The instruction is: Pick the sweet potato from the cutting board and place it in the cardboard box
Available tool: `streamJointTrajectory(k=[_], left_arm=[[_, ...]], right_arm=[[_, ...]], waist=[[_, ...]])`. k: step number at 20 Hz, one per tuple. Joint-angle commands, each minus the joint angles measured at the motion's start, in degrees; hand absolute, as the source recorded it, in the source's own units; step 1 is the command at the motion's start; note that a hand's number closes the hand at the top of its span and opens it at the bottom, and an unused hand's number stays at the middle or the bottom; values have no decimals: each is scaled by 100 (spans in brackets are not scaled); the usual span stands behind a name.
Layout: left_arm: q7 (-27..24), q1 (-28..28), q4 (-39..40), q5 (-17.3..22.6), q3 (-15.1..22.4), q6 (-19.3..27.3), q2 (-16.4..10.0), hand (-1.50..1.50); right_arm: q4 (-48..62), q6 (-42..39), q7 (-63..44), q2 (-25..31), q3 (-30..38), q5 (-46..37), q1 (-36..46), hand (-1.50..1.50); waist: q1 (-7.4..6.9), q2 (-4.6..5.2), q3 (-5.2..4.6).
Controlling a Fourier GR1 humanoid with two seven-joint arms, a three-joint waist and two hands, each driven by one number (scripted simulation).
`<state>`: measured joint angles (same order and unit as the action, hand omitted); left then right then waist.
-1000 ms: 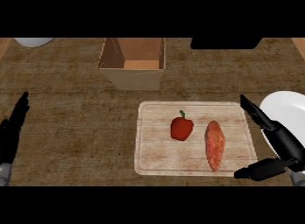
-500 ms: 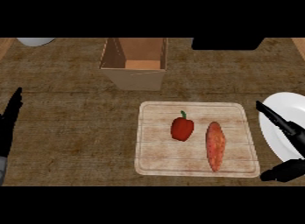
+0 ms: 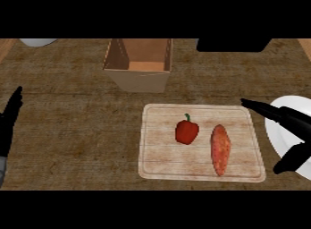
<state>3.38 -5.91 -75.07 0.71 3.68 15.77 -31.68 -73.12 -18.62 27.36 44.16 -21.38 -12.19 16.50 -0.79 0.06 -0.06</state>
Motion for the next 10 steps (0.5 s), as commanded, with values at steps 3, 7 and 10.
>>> streamJointTrajectory(k=[3,7,10], left_arm=[[165,-16,-129,-232,14,114,185,0],[35,-230,325,-329,-132,-52,245,0],[462,121,-536,-365,-66,-61,280,0]], right_arm=[[-357,-715,-839,-29,-380,-565,295,-150],[-481,-1359,-1448,-284,-270,-580,610,-150],[-140,-910,-1661,-919,-469,-1232,688,-150]], waist=[[70,-14,3],[93,-6,3],[32,-11,8]])
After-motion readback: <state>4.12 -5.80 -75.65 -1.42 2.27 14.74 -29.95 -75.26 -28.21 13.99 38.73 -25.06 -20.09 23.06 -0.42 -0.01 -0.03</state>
